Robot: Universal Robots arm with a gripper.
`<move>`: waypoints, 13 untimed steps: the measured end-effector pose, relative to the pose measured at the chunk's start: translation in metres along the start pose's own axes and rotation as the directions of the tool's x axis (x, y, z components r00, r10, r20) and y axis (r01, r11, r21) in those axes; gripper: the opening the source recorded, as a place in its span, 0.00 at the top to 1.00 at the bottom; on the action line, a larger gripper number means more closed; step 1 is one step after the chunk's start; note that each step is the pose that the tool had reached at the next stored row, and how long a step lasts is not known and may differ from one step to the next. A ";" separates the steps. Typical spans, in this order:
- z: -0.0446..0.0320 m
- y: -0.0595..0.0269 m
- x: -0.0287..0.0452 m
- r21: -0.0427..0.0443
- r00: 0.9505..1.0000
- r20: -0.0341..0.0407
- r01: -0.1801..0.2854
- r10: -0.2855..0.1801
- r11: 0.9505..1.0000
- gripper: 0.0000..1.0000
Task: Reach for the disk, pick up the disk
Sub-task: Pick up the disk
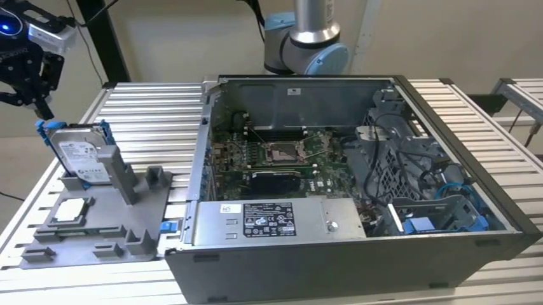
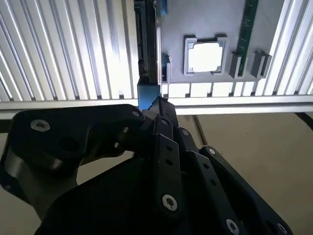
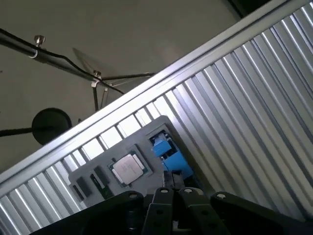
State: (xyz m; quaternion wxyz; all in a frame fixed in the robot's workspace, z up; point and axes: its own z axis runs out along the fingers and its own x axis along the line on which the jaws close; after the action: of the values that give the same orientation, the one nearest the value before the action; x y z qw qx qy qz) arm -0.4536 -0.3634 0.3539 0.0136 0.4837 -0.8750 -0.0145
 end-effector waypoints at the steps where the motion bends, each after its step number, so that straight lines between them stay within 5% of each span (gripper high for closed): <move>1: 0.0000 0.0000 0.0000 0.000 1.000 -0.001 0.017 -0.017 1.000 1.00; 7: 0.0000 0.0000 0.0000 0.001 0.992 -0.005 0.126 -0.126 0.992 1.00; 13: 0.0000 0.0000 0.0000 0.001 0.972 -0.009 0.234 -0.233 0.972 1.00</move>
State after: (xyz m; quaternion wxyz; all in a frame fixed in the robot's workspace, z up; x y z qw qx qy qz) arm -0.4536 -0.3634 0.3539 0.0151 0.5833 -0.8120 -0.0127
